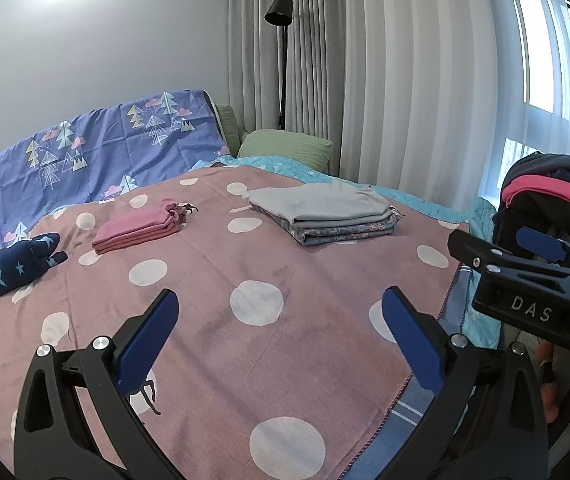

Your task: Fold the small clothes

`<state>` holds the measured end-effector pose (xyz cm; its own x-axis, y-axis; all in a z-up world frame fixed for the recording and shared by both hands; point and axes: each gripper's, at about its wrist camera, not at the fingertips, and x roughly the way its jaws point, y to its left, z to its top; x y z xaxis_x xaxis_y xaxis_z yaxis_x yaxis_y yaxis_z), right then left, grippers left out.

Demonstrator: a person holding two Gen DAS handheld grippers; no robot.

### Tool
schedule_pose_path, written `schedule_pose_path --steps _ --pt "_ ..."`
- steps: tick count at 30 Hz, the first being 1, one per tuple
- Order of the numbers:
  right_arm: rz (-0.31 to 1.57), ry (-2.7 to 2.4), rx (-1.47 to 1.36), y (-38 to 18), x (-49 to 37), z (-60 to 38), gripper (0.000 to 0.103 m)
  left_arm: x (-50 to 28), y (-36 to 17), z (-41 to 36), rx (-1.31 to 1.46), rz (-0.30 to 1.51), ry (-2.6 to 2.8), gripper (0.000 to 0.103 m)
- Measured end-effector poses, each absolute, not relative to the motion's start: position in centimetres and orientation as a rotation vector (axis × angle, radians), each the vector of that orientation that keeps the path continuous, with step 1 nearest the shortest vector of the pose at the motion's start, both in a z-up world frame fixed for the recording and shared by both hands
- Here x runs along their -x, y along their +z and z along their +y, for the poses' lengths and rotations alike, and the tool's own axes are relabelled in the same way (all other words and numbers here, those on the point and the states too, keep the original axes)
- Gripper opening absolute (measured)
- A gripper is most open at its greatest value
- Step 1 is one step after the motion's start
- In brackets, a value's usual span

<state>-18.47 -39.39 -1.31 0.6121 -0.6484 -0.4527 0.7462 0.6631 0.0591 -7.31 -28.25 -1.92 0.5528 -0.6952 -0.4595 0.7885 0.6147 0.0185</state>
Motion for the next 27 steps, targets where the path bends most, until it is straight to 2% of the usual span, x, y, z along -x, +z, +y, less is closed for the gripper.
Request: schedule_pose_path --steps 27 --pt "0.433 -0.815 -0.245 -1.91 18.35 -39.6 0.101 7.14 -2.87 -28.0 -0.223 0.457 -0.88 0.102"
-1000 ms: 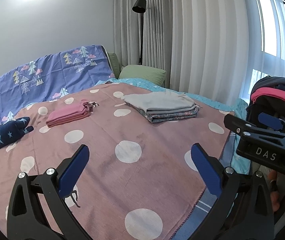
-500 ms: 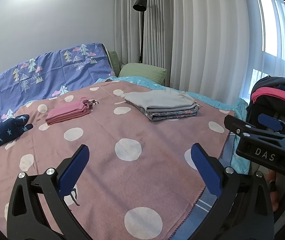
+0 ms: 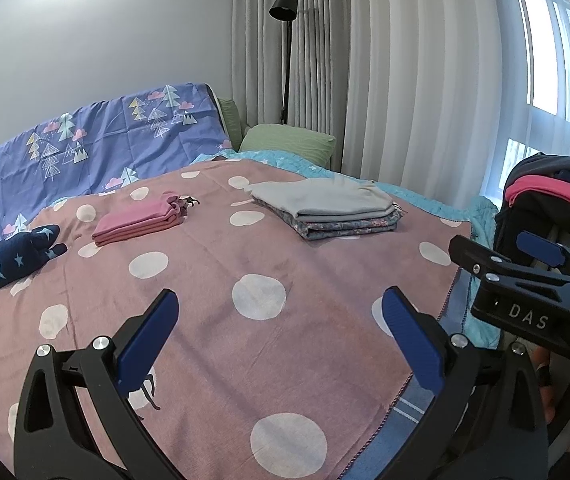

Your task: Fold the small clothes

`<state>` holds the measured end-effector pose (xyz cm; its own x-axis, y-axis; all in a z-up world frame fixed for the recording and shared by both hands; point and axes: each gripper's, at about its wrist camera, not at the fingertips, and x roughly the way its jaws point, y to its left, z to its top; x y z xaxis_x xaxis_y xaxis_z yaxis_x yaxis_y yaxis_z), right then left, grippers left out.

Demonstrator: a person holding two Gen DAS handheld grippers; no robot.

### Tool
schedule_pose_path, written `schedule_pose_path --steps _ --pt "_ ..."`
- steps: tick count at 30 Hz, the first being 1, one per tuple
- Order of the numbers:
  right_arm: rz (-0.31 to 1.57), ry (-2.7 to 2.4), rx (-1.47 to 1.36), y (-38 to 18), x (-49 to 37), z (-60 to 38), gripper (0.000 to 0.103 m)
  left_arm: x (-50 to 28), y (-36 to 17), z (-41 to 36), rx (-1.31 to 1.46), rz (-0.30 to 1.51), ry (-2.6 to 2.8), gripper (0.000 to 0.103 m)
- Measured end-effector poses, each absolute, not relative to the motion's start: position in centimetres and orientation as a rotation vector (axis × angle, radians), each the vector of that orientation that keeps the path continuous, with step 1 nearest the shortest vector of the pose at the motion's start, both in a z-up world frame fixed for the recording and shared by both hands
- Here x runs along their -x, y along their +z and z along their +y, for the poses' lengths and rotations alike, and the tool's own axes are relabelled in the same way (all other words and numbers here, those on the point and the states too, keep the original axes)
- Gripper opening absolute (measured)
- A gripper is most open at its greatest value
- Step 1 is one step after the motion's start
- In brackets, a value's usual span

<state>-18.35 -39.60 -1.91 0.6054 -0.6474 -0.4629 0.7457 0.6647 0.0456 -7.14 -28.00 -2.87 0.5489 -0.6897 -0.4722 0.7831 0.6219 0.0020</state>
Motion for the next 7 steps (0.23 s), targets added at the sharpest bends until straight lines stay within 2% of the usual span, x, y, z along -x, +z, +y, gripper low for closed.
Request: schedule_pose_path --steps 7 --pt "0.434 -0.815 -0.246 -1.85 18.31 -39.54 0.101 7.17 -2.86 -27.98 -0.224 0.459 -0.881 0.102"
